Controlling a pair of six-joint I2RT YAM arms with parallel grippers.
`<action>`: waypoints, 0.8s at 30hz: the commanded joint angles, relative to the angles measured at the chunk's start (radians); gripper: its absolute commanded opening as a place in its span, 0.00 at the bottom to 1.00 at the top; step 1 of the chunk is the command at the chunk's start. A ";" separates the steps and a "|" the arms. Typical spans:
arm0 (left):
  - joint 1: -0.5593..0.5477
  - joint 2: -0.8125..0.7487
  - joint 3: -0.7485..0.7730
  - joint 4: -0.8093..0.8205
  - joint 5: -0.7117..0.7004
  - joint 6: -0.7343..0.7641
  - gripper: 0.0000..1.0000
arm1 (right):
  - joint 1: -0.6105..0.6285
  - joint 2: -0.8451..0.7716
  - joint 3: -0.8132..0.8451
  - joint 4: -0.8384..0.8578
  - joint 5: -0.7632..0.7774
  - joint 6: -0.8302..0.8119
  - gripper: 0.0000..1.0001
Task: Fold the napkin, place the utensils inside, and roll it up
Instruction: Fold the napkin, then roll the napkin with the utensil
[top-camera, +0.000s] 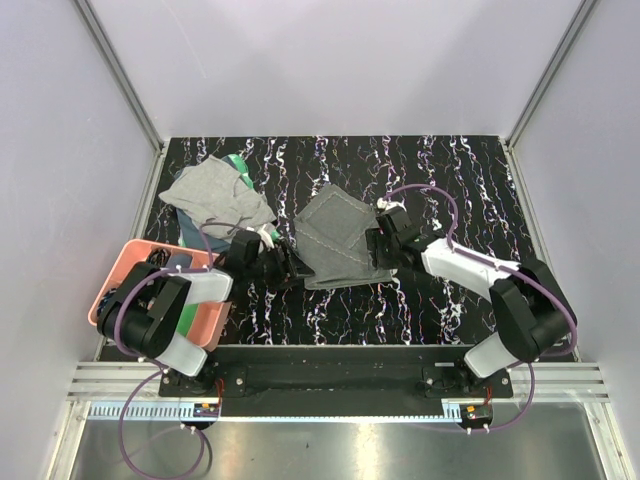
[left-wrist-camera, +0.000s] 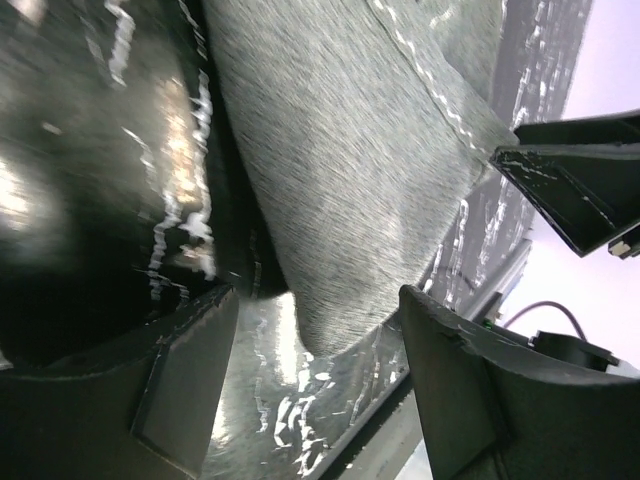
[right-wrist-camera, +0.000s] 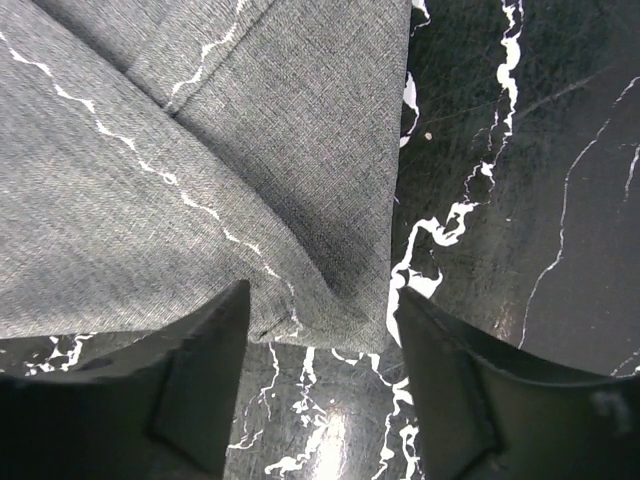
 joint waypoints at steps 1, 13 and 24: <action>-0.039 0.021 -0.034 0.107 0.004 -0.074 0.71 | -0.005 -0.067 0.007 0.001 0.028 0.007 0.74; -0.083 0.045 -0.046 0.135 -0.039 -0.123 0.57 | 0.004 -0.158 0.000 0.045 -0.095 0.025 0.83; -0.091 0.072 -0.031 0.164 -0.057 -0.149 0.32 | 0.194 -0.175 -0.068 0.213 -0.021 -0.103 0.83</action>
